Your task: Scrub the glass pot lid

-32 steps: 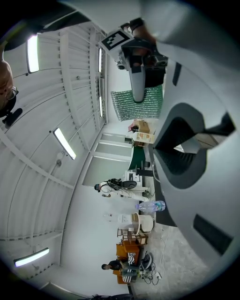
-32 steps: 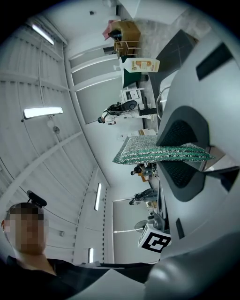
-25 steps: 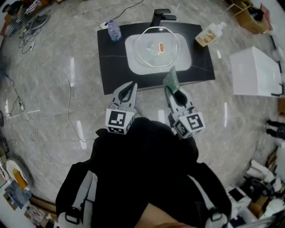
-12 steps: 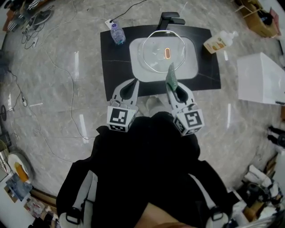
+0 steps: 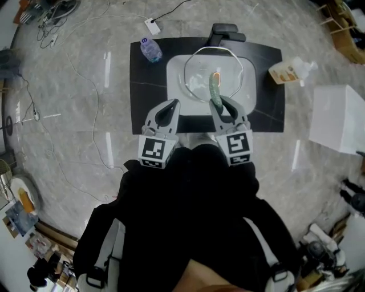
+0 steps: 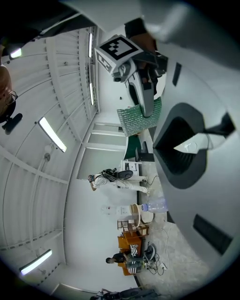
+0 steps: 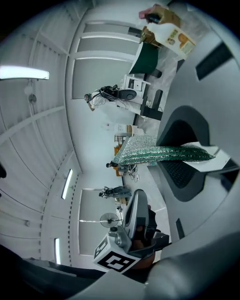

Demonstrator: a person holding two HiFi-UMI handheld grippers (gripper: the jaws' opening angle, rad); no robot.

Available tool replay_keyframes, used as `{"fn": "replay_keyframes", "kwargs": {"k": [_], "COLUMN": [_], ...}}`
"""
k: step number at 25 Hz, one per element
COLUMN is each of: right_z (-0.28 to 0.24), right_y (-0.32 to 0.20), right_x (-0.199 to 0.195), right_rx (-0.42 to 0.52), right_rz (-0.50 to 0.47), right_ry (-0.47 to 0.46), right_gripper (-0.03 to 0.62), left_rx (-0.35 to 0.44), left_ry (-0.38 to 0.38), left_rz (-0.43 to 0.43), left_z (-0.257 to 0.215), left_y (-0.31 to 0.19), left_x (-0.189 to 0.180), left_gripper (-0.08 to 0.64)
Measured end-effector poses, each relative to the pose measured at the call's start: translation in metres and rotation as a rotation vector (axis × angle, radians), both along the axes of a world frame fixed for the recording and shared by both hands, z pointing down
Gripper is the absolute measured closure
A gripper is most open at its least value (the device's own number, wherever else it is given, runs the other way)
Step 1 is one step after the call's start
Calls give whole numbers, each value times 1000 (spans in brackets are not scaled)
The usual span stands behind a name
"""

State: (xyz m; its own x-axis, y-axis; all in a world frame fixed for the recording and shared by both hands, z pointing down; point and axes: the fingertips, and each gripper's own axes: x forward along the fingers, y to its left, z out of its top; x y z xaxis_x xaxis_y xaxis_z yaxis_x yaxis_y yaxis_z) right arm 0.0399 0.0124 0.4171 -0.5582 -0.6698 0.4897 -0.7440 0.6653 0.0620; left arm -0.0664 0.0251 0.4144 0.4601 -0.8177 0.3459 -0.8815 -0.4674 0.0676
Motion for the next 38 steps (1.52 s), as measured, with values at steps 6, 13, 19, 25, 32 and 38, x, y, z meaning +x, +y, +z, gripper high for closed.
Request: {"fn": "replay_keyframes", "kwargs": {"k": [6,13,19,25,32,38], "right_z": [12,38,68,96,129,154], "right_y": [-31,-54,-74,-98,-119,-134], "right_x": [5,7,2,-10,-17,-21], "right_rx": [-3,8,38,87,97,75], "right_rz": [-59,-116,-170,-250,-313,-360], "right_ry": [17,131,323,491,628,692], "right_gripper": [528,528,528,528,528,528], "left_rx": [-20,-41,-43,-50,-60,-65], "left_ry": [-33,-49,-25,-35,-42,-42], "left_rz": [-55,-73,-60,-45,-60,-60], "left_z": [2,12,11,17,22,26], "left_y": [-14,-24,-38,-45,-48,-53], "left_x": [9,8,6,0,-17,-23], "left_gripper": [557,557,557,557,557,557]}}
